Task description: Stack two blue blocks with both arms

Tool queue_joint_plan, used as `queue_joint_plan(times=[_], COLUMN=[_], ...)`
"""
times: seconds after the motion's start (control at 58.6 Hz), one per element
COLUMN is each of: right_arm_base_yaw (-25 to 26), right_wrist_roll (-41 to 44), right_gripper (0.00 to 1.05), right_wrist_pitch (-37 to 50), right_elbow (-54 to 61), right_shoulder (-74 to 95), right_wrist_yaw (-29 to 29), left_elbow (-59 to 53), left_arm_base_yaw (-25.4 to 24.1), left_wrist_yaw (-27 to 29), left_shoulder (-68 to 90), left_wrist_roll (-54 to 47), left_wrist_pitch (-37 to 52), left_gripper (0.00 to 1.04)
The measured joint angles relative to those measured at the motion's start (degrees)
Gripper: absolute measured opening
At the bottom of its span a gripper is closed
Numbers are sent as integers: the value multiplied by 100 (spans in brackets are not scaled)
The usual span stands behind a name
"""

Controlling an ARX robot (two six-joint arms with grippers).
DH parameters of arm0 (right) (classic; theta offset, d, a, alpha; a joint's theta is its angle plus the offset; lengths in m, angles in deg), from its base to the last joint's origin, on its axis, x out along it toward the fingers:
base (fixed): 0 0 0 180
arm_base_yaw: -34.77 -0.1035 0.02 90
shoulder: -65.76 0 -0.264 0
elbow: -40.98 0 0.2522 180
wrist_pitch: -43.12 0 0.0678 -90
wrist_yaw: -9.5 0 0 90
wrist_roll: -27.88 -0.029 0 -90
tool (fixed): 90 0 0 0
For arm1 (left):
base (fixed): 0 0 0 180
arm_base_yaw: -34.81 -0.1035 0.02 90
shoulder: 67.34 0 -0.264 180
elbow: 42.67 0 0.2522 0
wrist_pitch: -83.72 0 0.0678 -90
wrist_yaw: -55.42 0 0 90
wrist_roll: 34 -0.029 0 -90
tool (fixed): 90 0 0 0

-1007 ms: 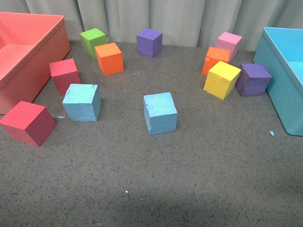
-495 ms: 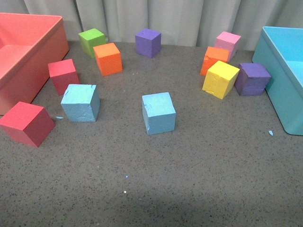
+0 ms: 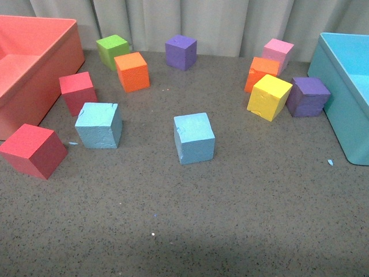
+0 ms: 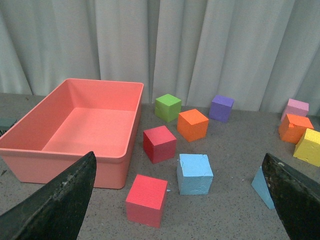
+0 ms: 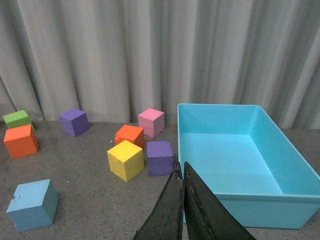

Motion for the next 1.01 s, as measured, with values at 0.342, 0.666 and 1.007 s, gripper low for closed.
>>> queue_joint_plan(times=[0.342,0.666,1.007], right_arm_base_yaw=[0,0,0], right_wrist_roll=[0,9,2], right_gripper=[1,29,97], right_wrist_pitch=[-938,-1565,-1567], right_elbow=[-9,-4,-4], right_shoulder=[-850,-1523,-1523], right_wrist_yaw=[0,13,11], left_elbow=[0,0,0], left_arm_base_yaw=[0,0,0], left_wrist_yaw=[0,0,0], left_shoulder=[0,0,0], left_wrist_roll=[0,0,0], left_wrist_pitch=[0,0,0], left_gripper=[98,98,98])
